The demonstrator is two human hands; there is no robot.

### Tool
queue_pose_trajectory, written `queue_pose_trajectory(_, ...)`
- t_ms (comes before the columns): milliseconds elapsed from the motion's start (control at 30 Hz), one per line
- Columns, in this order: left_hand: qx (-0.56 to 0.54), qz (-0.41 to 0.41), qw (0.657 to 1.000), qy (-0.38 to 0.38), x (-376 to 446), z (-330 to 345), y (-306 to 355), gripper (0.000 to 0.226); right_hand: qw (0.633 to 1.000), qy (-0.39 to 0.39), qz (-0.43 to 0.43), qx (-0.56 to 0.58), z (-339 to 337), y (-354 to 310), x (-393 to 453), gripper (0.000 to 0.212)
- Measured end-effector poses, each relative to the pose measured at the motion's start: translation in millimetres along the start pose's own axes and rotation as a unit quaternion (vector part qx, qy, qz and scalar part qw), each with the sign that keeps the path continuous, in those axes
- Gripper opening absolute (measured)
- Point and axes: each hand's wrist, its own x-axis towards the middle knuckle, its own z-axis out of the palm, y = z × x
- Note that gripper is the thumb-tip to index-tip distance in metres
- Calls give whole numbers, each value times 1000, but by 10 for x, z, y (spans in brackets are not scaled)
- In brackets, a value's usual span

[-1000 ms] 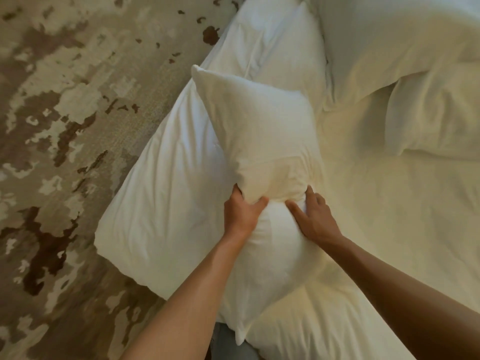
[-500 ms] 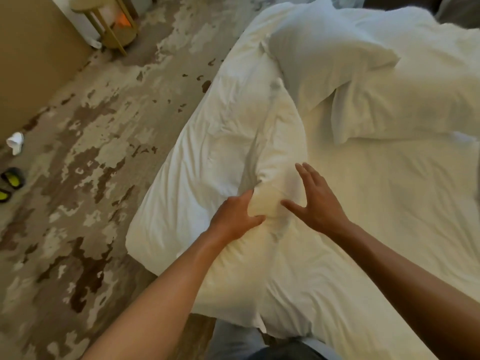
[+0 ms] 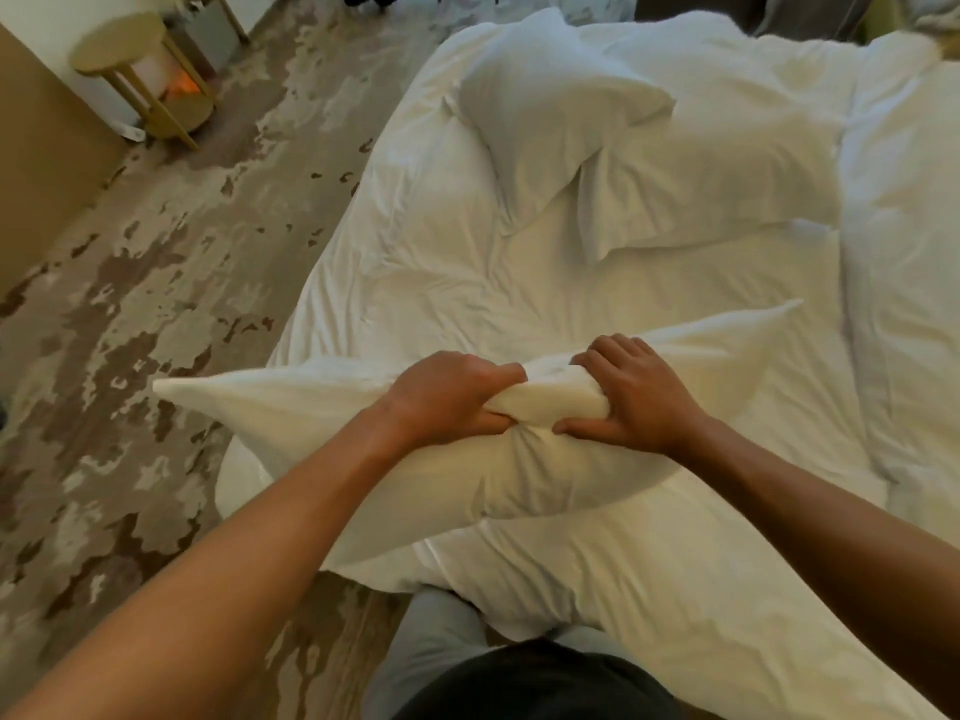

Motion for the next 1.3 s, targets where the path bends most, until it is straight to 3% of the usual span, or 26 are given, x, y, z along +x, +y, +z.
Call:
queue_pose_trajectory(67,-2,2,1000,15,28,43,54,43,1000,14,16,0,36,-64,-128,60)
queue_pose_trajectory(133,-5,-26,1000,7,58,148,88,37,999,-2,40,3,57,-165,-210,54)
queue_pose_trajectory(300,-38,-119,992,-5,-48,400,-31,27,992,-64,103,37,40,-469,-239,55)
queue_pose_trajectory(533,-59,-127,987,78,-27,446,-98,13,980,-67,167,84,-256,-509,-157,56)
queue_pose_trajectory(733,-60,-166,984,11,230,824,175,16,948,-114,282,91,-61,-153,-637,52)
queue_pose_trajectory(967,-42,-174,984,16,382,900,263,20,931,-17,358,73,-76,123,-1212,20)
queue_pose_trajectory(1133,-67,-198,978,-12,475,844,292,26,936,16,350,-1,-203,205,-1330,16)
queue_pose_trajectory(1300,-75,-195,977,-33,457,817,290,27,917,8,398,-12,-326,57,-1328,19)
